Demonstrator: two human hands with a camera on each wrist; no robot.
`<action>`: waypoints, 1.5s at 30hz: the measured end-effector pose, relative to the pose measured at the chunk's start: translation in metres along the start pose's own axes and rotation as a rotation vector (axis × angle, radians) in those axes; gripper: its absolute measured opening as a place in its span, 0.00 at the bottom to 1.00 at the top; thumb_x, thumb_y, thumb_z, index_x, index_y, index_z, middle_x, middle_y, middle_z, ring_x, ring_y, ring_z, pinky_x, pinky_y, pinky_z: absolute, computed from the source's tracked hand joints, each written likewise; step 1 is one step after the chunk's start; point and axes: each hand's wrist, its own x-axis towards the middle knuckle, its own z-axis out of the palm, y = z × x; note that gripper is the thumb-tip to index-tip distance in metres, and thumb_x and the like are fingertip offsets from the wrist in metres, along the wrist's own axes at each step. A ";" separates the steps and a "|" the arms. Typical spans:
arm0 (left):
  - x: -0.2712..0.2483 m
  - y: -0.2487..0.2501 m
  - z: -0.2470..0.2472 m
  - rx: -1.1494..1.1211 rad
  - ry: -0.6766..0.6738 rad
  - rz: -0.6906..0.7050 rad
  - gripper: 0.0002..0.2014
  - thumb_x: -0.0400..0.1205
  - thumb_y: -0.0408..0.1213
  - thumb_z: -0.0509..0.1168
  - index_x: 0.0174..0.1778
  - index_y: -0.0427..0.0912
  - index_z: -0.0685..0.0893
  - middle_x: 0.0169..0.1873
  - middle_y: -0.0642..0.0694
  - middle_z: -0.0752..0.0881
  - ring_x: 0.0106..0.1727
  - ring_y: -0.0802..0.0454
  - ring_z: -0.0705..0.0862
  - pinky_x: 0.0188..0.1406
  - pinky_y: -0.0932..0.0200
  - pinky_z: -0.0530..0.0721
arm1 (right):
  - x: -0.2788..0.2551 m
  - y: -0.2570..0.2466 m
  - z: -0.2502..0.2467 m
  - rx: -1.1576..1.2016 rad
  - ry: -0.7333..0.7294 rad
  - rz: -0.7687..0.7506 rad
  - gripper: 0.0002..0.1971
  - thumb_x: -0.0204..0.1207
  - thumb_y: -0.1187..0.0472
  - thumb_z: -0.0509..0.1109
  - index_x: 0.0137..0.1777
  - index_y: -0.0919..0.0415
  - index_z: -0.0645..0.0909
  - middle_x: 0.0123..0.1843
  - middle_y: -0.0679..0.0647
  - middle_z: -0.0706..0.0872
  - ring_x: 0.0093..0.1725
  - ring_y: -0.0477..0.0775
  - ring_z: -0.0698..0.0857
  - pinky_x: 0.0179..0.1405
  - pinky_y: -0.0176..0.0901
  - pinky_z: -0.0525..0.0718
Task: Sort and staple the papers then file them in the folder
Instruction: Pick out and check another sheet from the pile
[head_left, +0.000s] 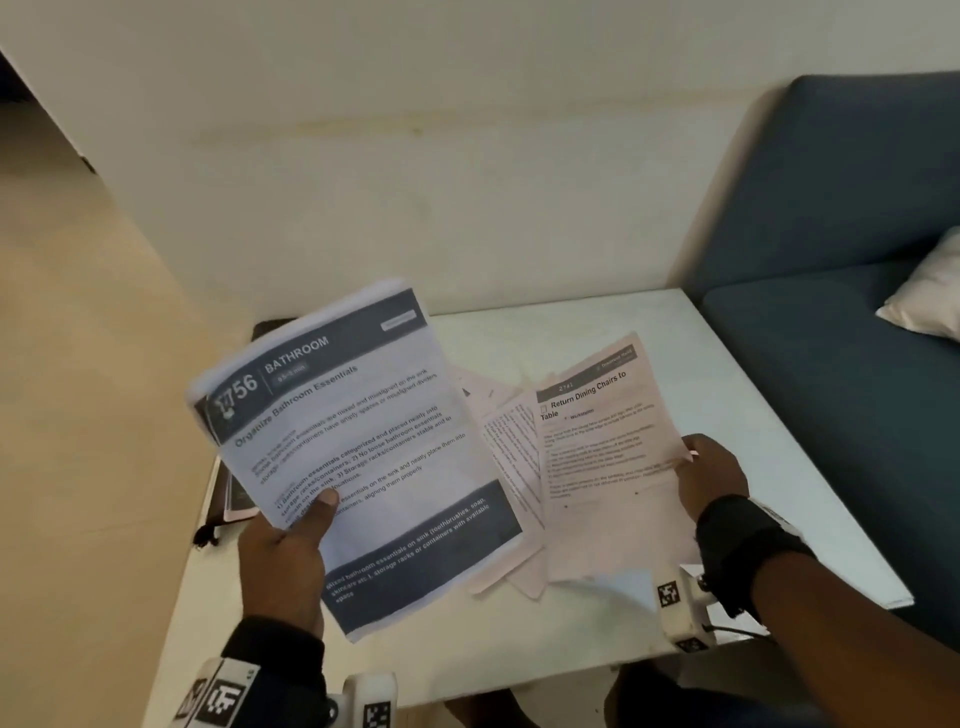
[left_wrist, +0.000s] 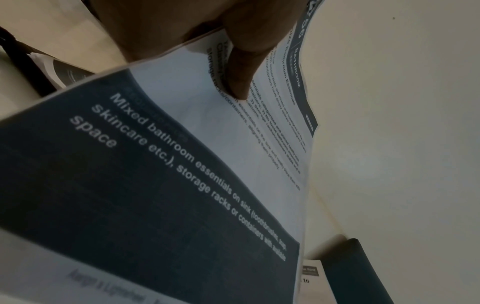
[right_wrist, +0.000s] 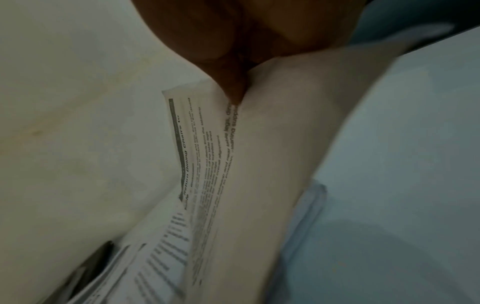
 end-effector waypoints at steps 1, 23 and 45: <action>0.000 0.000 0.000 -0.002 0.001 -0.009 0.18 0.81 0.23 0.67 0.45 0.55 0.89 0.43 0.62 0.92 0.48 0.55 0.89 0.47 0.56 0.82 | -0.002 -0.006 -0.004 0.035 -0.001 -0.035 0.08 0.80 0.70 0.60 0.51 0.60 0.79 0.57 0.63 0.85 0.48 0.60 0.77 0.52 0.49 0.77; -0.005 -0.007 0.003 0.027 -0.217 -0.264 0.15 0.81 0.25 0.66 0.61 0.44 0.84 0.50 0.45 0.91 0.56 0.39 0.87 0.49 0.45 0.85 | -0.087 -0.065 -0.039 0.564 -0.305 -0.281 0.15 0.83 0.71 0.61 0.50 0.54 0.86 0.49 0.54 0.92 0.51 0.65 0.90 0.52 0.64 0.89; -0.011 -0.024 0.014 0.058 -0.163 -0.055 0.14 0.85 0.38 0.63 0.67 0.51 0.81 0.52 0.51 0.90 0.58 0.41 0.85 0.52 0.45 0.86 | -0.151 -0.078 0.025 0.461 -0.561 -0.460 0.33 0.60 0.34 0.80 0.62 0.39 0.71 0.58 0.37 0.85 0.58 0.40 0.84 0.55 0.45 0.89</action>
